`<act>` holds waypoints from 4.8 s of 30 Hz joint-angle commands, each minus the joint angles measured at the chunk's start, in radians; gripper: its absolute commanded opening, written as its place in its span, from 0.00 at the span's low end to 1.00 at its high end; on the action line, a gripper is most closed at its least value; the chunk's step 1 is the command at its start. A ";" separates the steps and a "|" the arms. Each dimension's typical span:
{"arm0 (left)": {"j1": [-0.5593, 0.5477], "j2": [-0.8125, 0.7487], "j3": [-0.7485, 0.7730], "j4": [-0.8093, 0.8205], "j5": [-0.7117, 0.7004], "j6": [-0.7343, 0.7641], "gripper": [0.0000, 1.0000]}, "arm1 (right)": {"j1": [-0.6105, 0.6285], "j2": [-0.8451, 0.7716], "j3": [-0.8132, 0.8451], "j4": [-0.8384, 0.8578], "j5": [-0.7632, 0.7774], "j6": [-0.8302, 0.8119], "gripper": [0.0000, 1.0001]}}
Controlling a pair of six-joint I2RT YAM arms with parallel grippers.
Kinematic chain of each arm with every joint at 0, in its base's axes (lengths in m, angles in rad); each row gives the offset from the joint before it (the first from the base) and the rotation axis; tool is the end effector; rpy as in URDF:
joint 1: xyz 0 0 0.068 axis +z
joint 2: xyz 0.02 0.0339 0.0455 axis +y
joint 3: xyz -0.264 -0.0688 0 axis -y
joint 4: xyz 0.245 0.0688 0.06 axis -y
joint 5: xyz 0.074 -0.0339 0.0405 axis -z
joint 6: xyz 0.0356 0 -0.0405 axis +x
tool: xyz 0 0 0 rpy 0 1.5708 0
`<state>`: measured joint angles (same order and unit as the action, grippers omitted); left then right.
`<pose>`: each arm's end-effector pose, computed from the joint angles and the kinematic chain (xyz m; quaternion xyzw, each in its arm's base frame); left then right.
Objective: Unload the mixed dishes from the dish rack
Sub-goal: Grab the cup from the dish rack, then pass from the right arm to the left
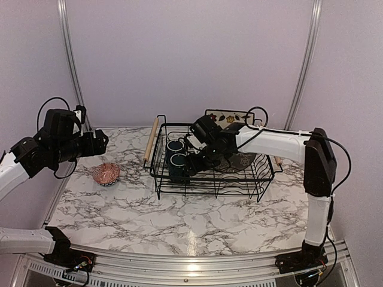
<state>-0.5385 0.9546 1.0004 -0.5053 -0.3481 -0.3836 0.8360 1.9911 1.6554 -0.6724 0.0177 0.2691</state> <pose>0.1829 -0.0951 0.3524 -0.0263 0.8413 -0.0994 0.5307 0.2936 0.3240 0.2378 -0.2663 0.9230 0.1385 0.2408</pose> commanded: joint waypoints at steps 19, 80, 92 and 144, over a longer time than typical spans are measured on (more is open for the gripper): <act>0.005 -0.004 -0.017 0.026 0.060 -0.040 0.98 | 0.042 0.171 0.182 -0.059 0.010 0.014 0.50; -0.086 0.157 -0.138 0.822 0.783 -0.476 0.99 | -0.080 -0.630 -0.554 0.742 -0.370 0.088 0.00; -0.220 0.338 -0.132 1.153 0.855 -0.606 0.99 | -0.080 -0.675 -0.653 0.981 -0.570 0.210 0.00; -0.246 0.380 -0.083 1.383 0.923 -0.711 0.00 | -0.051 -0.644 -0.710 1.098 -0.611 0.280 0.54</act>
<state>-0.7872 1.4258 0.8818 0.9352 0.5751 -1.1820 0.7868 1.3888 0.9325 0.4030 -0.6277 0.5724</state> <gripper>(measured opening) 0.091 0.497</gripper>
